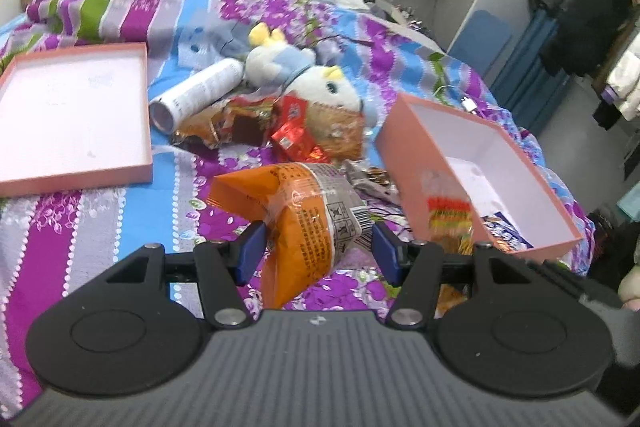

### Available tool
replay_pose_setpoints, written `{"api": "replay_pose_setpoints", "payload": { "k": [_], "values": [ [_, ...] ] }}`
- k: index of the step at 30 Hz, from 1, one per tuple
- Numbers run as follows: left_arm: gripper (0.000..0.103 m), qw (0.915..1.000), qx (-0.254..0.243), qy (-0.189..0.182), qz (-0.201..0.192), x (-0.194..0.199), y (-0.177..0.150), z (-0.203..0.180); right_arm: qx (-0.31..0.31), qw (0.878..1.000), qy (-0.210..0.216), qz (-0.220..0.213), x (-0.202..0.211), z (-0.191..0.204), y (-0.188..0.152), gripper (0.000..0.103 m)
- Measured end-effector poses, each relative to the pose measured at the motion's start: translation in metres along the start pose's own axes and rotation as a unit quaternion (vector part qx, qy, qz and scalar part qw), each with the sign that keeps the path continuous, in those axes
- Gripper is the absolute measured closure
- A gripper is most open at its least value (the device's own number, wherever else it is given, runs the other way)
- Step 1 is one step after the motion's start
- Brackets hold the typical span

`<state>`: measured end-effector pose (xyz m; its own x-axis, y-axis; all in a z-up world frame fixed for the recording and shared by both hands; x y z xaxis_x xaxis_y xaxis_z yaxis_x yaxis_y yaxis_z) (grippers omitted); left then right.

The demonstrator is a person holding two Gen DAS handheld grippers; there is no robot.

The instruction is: Organize snacks

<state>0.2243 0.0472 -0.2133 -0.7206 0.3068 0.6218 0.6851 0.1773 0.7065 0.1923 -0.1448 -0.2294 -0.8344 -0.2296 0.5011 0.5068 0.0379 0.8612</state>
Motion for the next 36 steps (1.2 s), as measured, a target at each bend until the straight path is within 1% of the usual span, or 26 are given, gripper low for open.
{"api": "replay_pose_setpoints", "payload": {
  "k": [6,13,14,16,18,20,22,24,26,28,31,34,36],
  "values": [
    [0.040,0.9997,-0.015,-0.020,-0.007,0.028,0.003,-0.031,-0.005,0.999,-0.009,-0.030,0.040,-0.011,0.025,0.054],
    [0.040,0.9967,-0.052,-0.062,-0.006,0.035,0.003,-0.082,-0.020,0.997,-0.046,-0.053,0.074,-0.044,0.036,0.055],
    [0.040,0.9961,-0.056,-0.068,-0.006,0.035,0.003,-0.090,-0.022,0.997,-0.053,-0.055,0.078,-0.050,0.036,0.057],
    [0.040,0.9946,-0.063,-0.082,-0.004,0.033,0.002,-0.106,-0.028,0.996,-0.063,-0.053,0.085,-0.062,0.035,0.085],
    [0.040,0.9931,-0.071,-0.094,-0.001,0.028,0.001,-0.119,-0.038,0.995,-0.079,-0.052,0.088,-0.073,0.033,0.084],
    [0.040,0.9923,-0.076,-0.098,0.004,0.017,-0.001,-0.128,-0.041,0.994,-0.089,-0.046,0.082,-0.086,0.028,0.084],
    [0.040,0.9921,-0.073,-0.102,0.011,0.005,-0.005,-0.135,-0.049,0.993,-0.099,-0.031,0.072,-0.100,0.017,0.084],
    [0.040,0.9917,-0.068,-0.106,0.026,-0.007,-0.012,-0.141,-0.064,0.993,-0.100,-0.018,0.066,-0.109,0.005,0.084],
    [0.040,0.9906,-0.072,-0.108,0.043,-0.019,-0.021,-0.146,-0.078,0.992,-0.098,-0.012,0.067,-0.116,-0.005,0.084],
    [0.040,0.9898,-0.079,-0.107,0.053,-0.028,-0.029,-0.148,-0.079,0.992,-0.102,-0.009,0.068,-0.121,-0.018,0.084],
    [0.040,0.9884,-0.084,-0.106,0.068,-0.039,-0.040,-0.150,-0.086,0.990,-0.110,0.015,0.070,-0.132,-0.052,0.084],
    [0.040,0.9873,-0.093,-0.105,0.076,-0.046,-0.048,-0.151,-0.106,0.986,-0.118,0.041,0.076,-0.147,-0.092,0.083],
    [0.040,0.9871,-0.093,-0.102,0.082,-0.051,-0.052,-0.148,-0.116,0.983,-0.131,0.061,0.080,-0.157,-0.119,0.083]
  ]
}}
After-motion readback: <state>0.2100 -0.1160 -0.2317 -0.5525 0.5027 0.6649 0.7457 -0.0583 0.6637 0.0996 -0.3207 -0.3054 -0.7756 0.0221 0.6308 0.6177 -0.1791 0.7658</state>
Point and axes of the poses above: each gripper's, at about its wrist camera, not at the fingertips, and x roughly against the way its jaws point, z to its left, y to its top, the point moved 8 cm from there along -x, roughly the way its jaws point, and after that the axes turned 2 degrees about -y, right-handed, at the moved point
